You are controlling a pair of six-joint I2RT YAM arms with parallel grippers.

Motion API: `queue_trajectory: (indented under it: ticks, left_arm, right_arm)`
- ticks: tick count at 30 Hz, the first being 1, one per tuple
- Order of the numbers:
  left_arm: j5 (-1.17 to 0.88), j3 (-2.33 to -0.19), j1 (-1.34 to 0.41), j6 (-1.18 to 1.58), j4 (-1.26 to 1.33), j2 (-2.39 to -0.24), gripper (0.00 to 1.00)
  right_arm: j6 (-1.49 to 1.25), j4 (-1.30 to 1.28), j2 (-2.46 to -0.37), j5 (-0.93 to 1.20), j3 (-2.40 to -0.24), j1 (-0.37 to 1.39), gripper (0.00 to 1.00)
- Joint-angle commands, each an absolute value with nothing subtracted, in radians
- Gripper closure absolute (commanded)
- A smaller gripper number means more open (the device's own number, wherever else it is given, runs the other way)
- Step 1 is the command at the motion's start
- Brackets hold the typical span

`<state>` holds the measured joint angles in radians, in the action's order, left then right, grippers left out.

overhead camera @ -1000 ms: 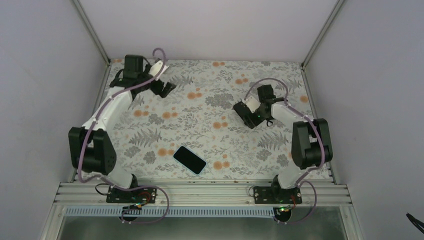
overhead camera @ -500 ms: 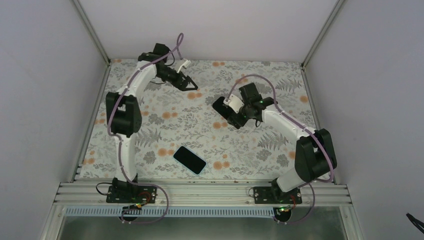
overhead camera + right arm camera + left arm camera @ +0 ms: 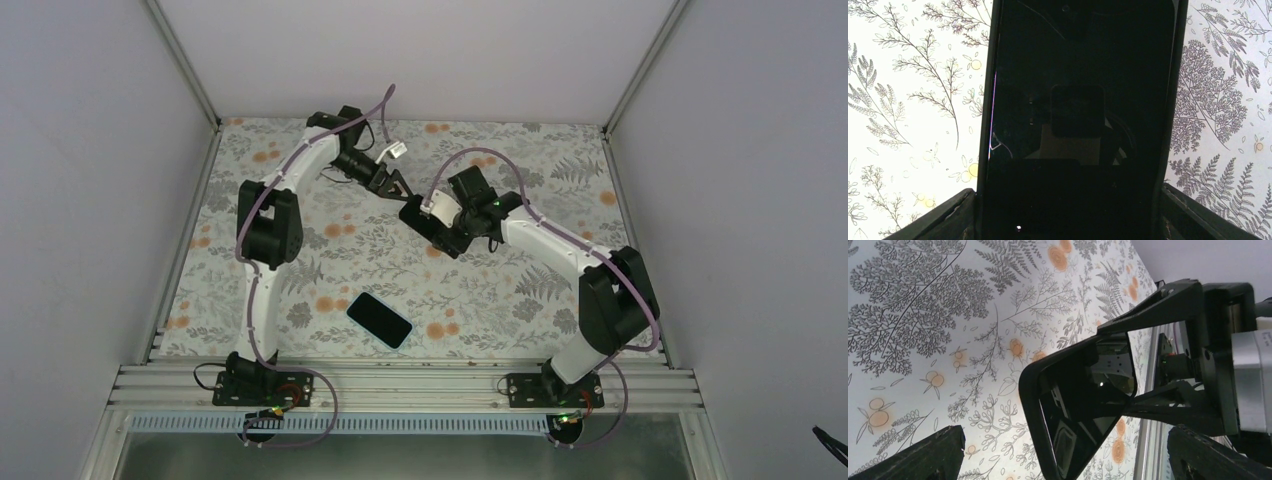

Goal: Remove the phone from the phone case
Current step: Pick up the phone at the center of the board.

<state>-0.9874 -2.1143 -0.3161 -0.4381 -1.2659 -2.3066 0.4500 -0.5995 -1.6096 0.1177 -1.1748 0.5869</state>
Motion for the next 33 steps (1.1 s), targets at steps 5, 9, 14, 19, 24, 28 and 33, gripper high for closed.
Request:
queue_trajectory:
  ticks: [5,9,14,19,24,28,33]
  left_arm:
    - [-1.027,-2.141,-0.326,-0.502,-1.337,-2.361,0.0]
    - [-1.012,-2.132,-0.326,-0.487,-1.311,-2.364,0.0]
    - [-1.052,-2.188,-0.338,-0.495,-1.356,-2.391,0.0]
    - [-1.046,-2.162,-0.364,-0.502,-1.356,-2.374,0.0]
    - [-1.06,-2.158,-0.368,-0.507,-1.356,-2.364,0.06]
    - [-1.066,-2.162,-0.37,-0.515,-1.356,-2.347,0.2]
    - [-1.074,-2.146,-0.369,-0.52,-1.356,-2.34,0.31]
  right_arm:
    - [0.425,-0.546,-1.589,0.094,-1.225,0.61,0.65]
    - [0.426,-0.554,-1.58,0.095,-1.227,0.614,0.66]
    - [0.432,-0.553,-1.602,0.083,-1.245,0.622,0.66]
    - [0.447,-0.532,-1.603,0.071,-1.267,0.622,0.67]
    - [0.451,-0.533,-1.621,0.068,-1.283,0.621,0.68]
    - [0.452,-0.518,-1.632,0.066,-1.274,0.621,0.68]
    - [0.456,-0.515,-1.637,0.058,-1.274,0.621,0.69]
